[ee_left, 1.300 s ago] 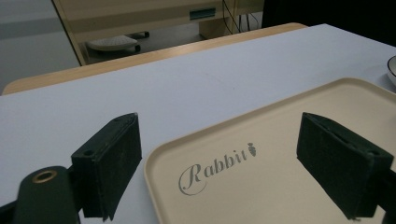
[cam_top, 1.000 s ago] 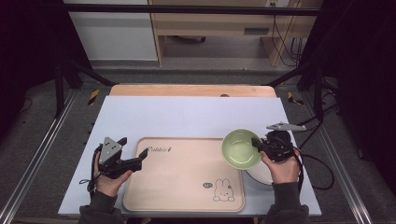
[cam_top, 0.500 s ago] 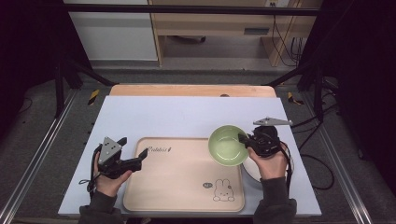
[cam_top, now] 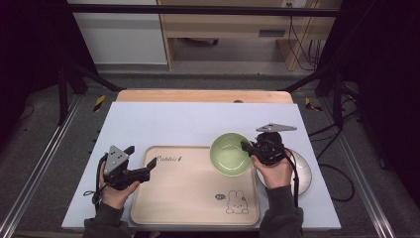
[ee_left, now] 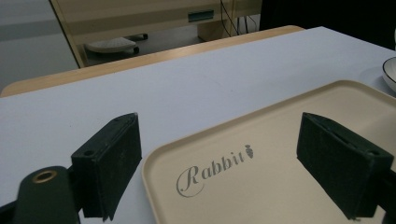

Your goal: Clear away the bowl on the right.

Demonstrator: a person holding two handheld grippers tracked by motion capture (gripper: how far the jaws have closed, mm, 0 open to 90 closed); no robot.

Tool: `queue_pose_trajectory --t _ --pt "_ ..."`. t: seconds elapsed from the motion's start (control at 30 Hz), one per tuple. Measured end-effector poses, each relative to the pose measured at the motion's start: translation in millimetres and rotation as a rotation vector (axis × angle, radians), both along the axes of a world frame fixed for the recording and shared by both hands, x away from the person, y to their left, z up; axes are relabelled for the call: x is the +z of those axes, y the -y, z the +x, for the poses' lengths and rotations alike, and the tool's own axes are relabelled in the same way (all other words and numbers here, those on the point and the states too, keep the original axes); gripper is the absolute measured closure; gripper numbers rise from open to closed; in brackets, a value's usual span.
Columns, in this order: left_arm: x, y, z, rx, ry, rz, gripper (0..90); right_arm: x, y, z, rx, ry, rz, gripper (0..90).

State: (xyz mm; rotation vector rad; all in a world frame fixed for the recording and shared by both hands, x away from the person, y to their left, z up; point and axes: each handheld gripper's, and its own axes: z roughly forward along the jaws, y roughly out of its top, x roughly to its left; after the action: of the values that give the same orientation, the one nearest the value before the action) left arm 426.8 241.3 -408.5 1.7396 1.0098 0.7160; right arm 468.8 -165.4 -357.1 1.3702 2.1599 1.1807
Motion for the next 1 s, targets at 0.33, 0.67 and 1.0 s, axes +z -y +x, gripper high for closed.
queue_pose_trajectory --t 0.33,0.67,1.0 --pt "0.4 0.2 -0.4 -0.005 0.000 0.005 13.5 -3.8 -15.7 4.7 0.031 -0.009 0.011 82.8" --pt "1.4 -0.1 -0.8 -0.005 0.006 -0.003 13.5 -12.5 -37.5 11.6 0.068 -0.031 0.017 82.7" --pt "2.7 -1.6 -1.4 -0.002 0.010 -0.009 13.5 -21.6 -53.6 18.6 0.080 -0.050 0.027 82.7"
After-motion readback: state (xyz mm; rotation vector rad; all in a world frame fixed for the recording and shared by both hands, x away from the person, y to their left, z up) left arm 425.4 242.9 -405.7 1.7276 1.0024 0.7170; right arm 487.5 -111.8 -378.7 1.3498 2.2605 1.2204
